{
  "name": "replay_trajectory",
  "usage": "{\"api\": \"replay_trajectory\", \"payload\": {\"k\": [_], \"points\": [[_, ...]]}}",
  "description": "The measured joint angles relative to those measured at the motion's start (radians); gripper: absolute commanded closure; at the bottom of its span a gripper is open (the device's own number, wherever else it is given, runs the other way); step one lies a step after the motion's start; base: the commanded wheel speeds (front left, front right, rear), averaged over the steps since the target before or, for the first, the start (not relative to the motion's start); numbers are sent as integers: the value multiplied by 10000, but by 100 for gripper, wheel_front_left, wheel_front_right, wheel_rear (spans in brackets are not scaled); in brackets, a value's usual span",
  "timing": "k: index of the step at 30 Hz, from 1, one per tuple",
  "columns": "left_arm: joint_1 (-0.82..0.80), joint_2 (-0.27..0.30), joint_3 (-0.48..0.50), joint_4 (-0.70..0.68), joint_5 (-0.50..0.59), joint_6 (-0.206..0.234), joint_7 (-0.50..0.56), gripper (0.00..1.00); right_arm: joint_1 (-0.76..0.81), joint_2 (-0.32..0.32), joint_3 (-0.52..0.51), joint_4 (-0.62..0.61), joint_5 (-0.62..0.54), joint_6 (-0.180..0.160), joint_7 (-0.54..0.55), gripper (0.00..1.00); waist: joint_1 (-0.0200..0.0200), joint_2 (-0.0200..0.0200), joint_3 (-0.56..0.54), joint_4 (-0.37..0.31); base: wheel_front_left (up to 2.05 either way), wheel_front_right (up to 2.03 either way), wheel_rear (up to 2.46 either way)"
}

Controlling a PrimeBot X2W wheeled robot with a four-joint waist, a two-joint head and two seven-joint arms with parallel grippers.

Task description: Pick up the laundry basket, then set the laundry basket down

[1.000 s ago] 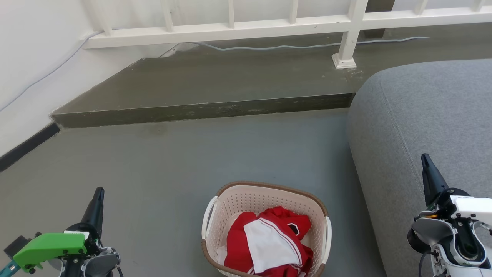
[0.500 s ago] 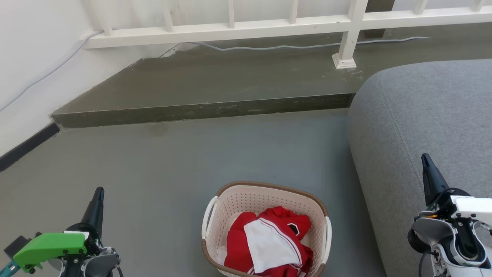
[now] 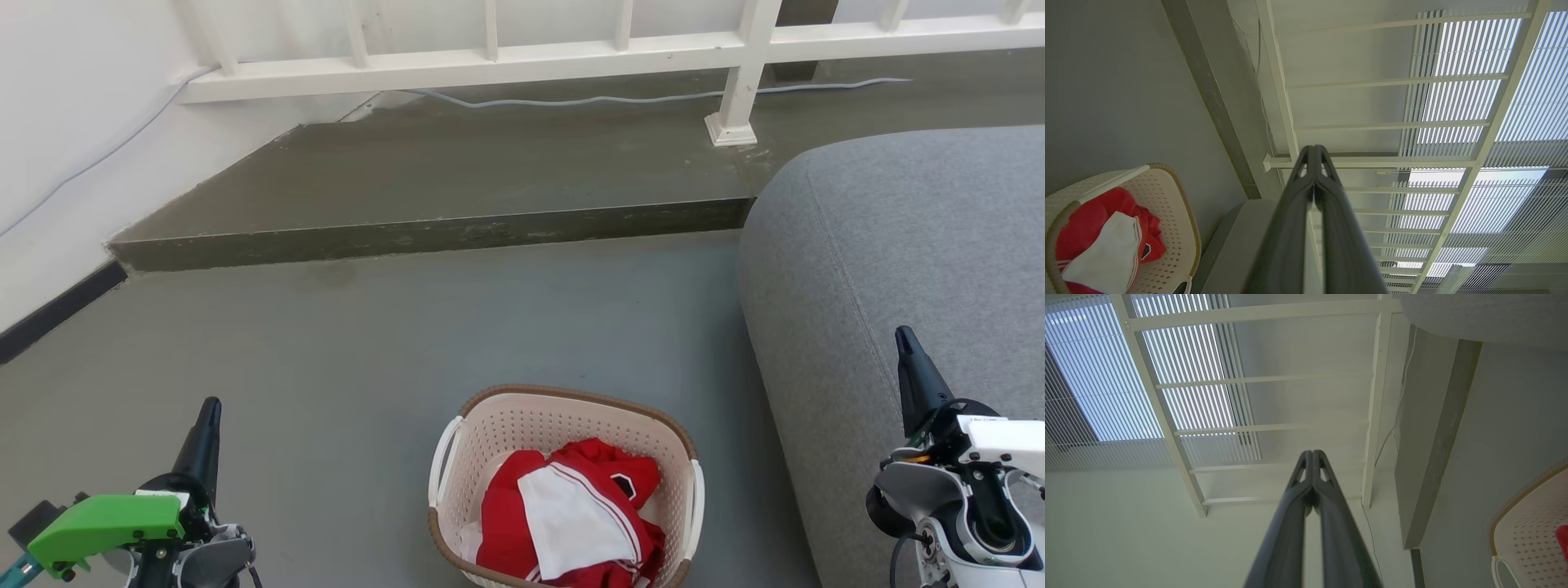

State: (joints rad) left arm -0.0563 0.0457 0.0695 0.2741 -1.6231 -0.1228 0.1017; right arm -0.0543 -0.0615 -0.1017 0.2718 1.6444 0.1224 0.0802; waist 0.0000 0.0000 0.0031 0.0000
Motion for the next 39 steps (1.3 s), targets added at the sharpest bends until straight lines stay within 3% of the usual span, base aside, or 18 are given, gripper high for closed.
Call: {"api": "replay_trajectory", "payload": {"k": [12, 13, 19, 39], "points": [[0, -2, 2, 0, 0, 0, 0, 100, 0, 2, -8, 0, 0, 0, 0, 100, 0, 0, 0, 0, 0, 0, 0], [11, -6, -10, 38, -2, 2, -2, 0, 17, 8, -2, 36, 4, -2, -2, 0, 0, 0, 0, 0, 0, 0, 0], [501, -238, -82, 566, -2, 4, -15, 0, 580, 299, 56, 556, 4, -12, -2, 0, 0, 0, 1, -2, 0, 0, 0], [376, -203, -654, -4, 750, 4, -681, 0, 449, 217, 449, -10, -608, -12, -430, 0, 0, 0, 65, -26, 0, 0, 0]]}}
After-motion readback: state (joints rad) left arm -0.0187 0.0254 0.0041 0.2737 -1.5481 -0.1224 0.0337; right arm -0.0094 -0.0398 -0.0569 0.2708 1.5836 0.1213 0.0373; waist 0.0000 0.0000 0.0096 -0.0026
